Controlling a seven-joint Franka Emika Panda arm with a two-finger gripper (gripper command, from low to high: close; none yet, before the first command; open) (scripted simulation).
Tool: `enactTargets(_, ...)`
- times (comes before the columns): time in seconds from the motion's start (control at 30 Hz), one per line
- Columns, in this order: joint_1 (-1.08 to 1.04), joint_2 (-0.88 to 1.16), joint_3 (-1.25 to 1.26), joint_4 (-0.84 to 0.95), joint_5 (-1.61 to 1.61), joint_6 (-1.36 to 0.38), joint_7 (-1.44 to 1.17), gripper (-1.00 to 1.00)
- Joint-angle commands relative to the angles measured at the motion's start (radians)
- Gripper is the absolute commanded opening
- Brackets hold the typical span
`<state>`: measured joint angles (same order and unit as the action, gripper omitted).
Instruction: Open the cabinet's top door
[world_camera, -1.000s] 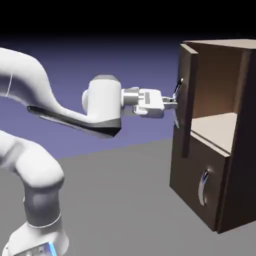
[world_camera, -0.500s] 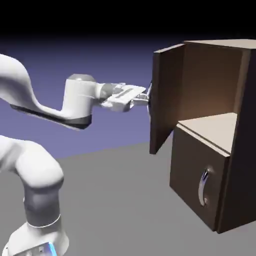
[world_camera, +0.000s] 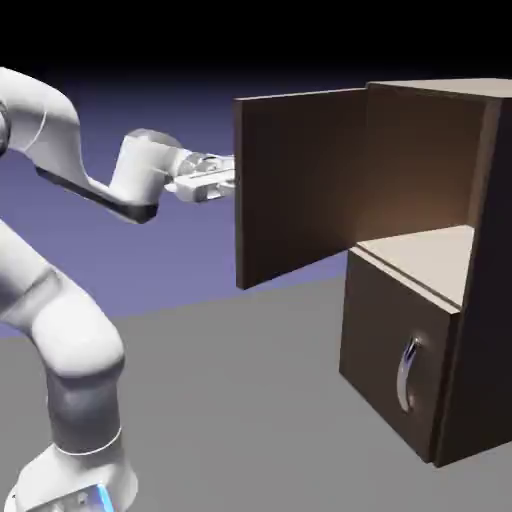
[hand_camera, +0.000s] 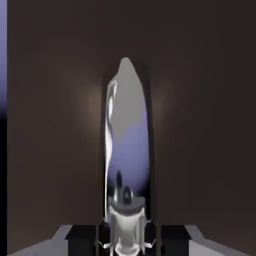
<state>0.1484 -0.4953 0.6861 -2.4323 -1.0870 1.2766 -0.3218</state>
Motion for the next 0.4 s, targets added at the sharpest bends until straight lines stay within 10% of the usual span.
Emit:
enactTargets(0.0, -0.015, 0.035, 0.026, 0.034, 0.013, -0.043, 0.012, -1.00)
enactTargets(0.33, -0.097, 0.387, 0.211, 0.342, 0.063, -0.441, 0.163, -1.00)
enactTargets(0.37, -0.097, 0.387, 0.211, 0.342, 0.063, -0.441, 0.163, 1.00)
